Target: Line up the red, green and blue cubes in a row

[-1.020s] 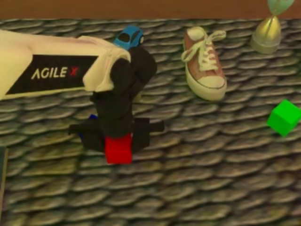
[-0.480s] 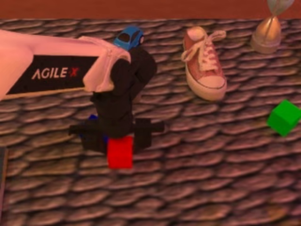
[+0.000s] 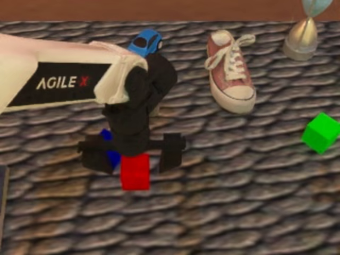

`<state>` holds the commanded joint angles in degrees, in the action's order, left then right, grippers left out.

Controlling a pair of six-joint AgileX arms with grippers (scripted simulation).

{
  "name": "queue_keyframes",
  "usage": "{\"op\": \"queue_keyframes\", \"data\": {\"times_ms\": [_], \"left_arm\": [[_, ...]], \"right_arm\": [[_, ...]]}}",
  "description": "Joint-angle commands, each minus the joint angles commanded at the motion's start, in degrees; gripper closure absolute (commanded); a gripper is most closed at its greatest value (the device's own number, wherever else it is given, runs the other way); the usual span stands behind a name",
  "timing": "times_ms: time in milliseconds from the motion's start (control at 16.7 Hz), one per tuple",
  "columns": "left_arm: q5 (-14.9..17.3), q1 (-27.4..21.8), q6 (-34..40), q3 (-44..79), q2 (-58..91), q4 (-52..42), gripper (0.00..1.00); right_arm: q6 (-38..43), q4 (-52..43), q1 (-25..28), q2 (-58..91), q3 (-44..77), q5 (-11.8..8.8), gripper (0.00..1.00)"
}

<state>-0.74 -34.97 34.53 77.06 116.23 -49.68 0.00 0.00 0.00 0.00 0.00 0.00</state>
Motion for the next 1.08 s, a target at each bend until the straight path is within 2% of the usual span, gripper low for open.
{"op": "queue_keyframes", "data": {"times_ms": [360, 720, 1080], "left_arm": [[0.0, 0.0, 0.0, 0.9, -0.3, -1.0, 0.00], [0.0, 0.8, 0.4, 8.2, -4.2, -13.0, 0.00], [0.0, 0.6, 0.3, 9.3, -4.9, -14.3, 0.00]], "right_arm": [[0.0, 0.0, 0.0, 0.0, 0.0, 0.0, 0.00], [0.0, 0.0, 0.0, 0.0, 0.0, 0.0, 0.00], [0.0, 0.0, 0.0, 0.0, 0.0, 0.0, 0.00]]}}
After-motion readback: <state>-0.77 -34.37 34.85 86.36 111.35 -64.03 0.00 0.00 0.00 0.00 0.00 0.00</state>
